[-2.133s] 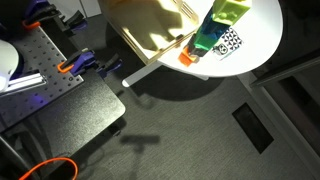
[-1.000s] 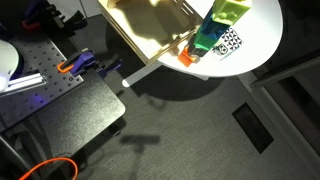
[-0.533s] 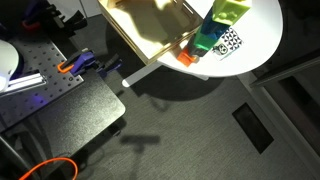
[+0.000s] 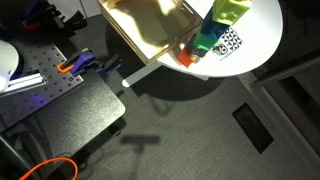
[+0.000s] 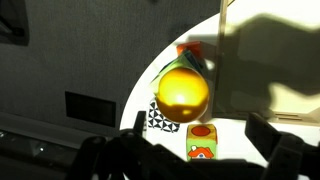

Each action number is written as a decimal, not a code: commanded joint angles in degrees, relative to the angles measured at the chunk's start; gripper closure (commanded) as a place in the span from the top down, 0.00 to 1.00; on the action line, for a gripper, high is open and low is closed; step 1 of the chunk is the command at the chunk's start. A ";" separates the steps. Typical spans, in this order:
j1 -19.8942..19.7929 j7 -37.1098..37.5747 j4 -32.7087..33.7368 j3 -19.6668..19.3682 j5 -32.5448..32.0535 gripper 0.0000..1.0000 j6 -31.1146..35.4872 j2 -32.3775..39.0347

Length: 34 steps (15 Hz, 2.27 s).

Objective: Take the orange off of the stack of blocks

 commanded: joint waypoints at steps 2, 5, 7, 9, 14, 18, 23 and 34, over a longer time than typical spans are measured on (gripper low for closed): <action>-0.70 -3.65 2.41 -0.36 3.15 1.00 -3.21 1.49; -0.82 -4.34 2.52 -0.55 3.48 1.00 -3.65 1.87; -0.93 -4.71 2.62 -0.68 3.15 1.00 -3.48 2.08; -1.15 -5.10 2.79 -0.83 3.08 1.00 -3.28 2.35; -1.89 -6.18 3.35 -1.15 3.00 1.00 -2.88 3.43; -2.31 -7.14 4.19 -1.11 3.11 1.00 -2.63 4.86; -2.41 -7.68 4.81 -0.88 3.33 1.00 -2.83 6.18; -2.77 -7.23 5.45 -0.81 3.12 0.36 -4.96 7.03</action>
